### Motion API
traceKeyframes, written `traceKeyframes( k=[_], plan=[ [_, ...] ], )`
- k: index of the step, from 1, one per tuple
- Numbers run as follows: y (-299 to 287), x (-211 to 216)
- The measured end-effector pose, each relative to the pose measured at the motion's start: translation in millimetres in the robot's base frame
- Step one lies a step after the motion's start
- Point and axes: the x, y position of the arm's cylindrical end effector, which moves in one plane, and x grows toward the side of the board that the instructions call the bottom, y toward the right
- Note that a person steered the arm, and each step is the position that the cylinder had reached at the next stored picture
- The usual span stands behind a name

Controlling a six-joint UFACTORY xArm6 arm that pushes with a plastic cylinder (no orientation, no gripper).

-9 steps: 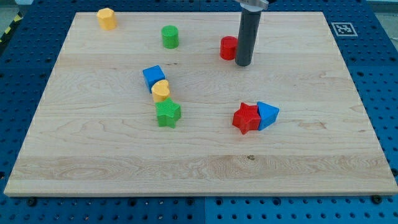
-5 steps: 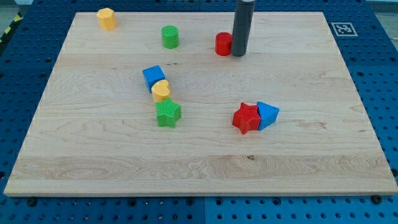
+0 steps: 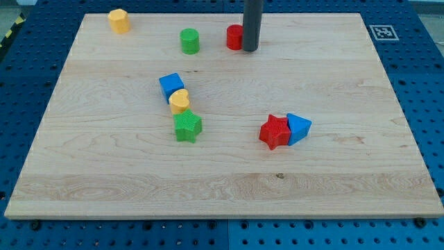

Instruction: Place the red circle diagonally top right to the green circle

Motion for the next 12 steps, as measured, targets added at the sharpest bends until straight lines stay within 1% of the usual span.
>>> traceKeyframes(
  k=[1,2,4,7,9,10,11,12],
  plan=[
    [-2.5,0.2],
    [-4.2,15.9],
    [-35.2,17.7],
    [-35.0,17.1],
    [-34.8,-17.3],
    [-34.8,-25.5],
    [-34.8,-25.5],
    [-32.3,-16.9]
  ],
)
